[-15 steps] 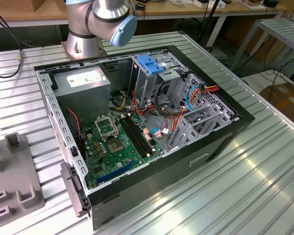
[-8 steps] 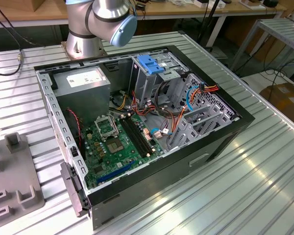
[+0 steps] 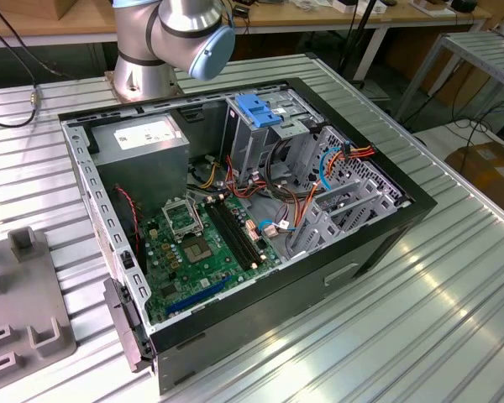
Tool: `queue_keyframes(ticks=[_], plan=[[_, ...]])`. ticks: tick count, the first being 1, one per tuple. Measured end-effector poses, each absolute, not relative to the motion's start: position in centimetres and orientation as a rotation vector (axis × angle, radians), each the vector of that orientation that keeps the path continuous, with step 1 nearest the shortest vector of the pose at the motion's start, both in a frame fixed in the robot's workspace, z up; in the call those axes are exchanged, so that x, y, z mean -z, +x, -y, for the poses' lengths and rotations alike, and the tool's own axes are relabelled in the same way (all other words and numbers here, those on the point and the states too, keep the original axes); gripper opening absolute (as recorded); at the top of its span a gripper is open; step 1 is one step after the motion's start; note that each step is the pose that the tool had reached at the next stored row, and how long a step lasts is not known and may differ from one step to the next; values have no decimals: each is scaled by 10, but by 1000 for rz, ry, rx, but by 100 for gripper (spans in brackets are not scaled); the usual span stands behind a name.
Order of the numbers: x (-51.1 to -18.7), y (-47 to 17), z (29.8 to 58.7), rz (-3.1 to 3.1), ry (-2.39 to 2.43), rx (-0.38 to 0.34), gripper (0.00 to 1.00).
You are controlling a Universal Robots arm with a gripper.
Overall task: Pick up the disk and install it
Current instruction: 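Pick up the disk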
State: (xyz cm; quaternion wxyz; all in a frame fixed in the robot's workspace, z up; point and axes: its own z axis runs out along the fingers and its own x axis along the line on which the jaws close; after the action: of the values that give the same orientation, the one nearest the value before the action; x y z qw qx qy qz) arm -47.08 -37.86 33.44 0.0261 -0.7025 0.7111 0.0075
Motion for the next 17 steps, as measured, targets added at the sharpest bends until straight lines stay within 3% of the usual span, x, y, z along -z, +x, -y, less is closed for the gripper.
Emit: queue_keyframes(ticks=[17], plan=[[-344, -471, 379, -2197, -2170, -26, 37]])
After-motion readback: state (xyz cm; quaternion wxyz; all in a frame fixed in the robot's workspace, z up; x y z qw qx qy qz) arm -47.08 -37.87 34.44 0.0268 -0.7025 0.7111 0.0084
